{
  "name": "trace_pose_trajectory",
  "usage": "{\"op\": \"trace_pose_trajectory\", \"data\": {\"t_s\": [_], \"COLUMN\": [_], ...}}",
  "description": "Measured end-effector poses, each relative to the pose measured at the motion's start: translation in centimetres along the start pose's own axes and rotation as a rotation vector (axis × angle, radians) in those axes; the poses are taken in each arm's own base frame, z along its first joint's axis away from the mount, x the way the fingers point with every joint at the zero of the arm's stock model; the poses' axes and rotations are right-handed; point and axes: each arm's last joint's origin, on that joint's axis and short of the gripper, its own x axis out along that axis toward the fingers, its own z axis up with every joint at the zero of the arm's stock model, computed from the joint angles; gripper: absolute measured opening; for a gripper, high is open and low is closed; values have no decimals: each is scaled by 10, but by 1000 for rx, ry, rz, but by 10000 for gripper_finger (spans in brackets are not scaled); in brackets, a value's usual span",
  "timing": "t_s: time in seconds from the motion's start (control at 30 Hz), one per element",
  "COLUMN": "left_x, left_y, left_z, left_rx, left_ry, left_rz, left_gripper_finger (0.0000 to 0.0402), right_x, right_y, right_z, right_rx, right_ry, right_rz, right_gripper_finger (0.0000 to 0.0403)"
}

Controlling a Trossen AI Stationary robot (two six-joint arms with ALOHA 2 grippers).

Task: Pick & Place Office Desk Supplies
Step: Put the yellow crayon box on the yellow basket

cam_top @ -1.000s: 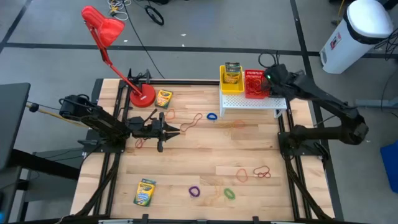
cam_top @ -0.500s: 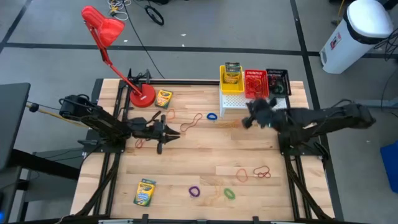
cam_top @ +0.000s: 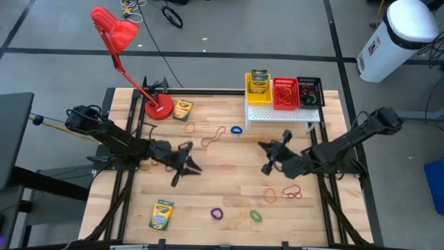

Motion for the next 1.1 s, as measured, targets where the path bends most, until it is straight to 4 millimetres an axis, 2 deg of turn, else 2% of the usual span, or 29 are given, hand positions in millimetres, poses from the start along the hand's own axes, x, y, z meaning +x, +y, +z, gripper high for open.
{"op": "trace_pose_trajectory", "data": {"t_s": [0.13,0.27,0.4,0.53,0.63,0.77,0.93,1.1], "left_x": [10,19,24,23,20,10,-3,-12], "left_y": [-20,-40,-57,-70,-80,-93,-112,-123], "left_z": [-2,4,18,30,39,43,33,18], "left_rx": [-40,-99,-149,-218,-264,-319,-330,-279], "left_ry": [164,385,571,697,780,909,1037,1076], "left_rz": [-58,-78,-68,-41,-16,36,-11,-25], "left_gripper_finger": [73,73,74,76,92,137,191,197], "right_x": [11,17,19,19,19,19,19,19], "right_y": [14,20,21,21,21,21,21,21], "right_z": [-18,-32,-40,-39,-39,-39,-39,-39], "right_rx": [-6,-14,-9,-11,-5,-5,-6,-6], "right_ry": [0,6,-8,-15,-20,-19,-19,-19], "right_rz": [15,48,66,69,70,70,70,70], "right_gripper_finger": [8,11,9,8,9,8,8,7]}}
